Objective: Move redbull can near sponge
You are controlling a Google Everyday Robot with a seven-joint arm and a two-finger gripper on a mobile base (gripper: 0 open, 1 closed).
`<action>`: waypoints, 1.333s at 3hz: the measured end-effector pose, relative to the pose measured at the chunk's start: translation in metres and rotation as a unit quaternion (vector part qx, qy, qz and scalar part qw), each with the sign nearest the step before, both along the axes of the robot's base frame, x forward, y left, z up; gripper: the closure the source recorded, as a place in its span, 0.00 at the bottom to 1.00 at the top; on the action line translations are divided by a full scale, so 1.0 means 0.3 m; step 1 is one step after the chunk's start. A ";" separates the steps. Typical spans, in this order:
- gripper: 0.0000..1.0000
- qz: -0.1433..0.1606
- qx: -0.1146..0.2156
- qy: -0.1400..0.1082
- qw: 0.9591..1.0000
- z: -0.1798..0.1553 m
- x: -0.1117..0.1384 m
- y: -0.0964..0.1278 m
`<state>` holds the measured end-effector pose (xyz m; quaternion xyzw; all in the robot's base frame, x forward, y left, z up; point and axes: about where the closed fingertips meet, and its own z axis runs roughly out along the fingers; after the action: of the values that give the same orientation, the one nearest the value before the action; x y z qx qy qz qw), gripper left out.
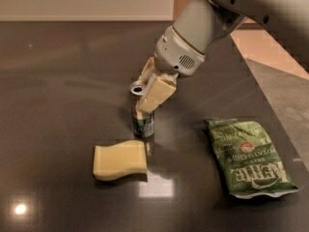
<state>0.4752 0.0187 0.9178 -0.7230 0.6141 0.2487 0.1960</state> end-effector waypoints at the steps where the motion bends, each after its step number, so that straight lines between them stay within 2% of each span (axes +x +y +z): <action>1: 0.59 0.008 -0.001 -0.002 1.000 -0.010 -0.015 0.017; 3: 0.13 0.011 0.000 -0.005 1.000 -0.005 -0.032 0.032; 4: 0.00 0.012 0.000 -0.007 1.000 -0.004 -0.034 0.037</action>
Offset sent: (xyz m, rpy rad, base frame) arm -0.0151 0.0080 -0.0020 -0.0032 -0.0043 0.0250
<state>0.4651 0.0299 0.9166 -0.7317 0.6044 0.2461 0.1971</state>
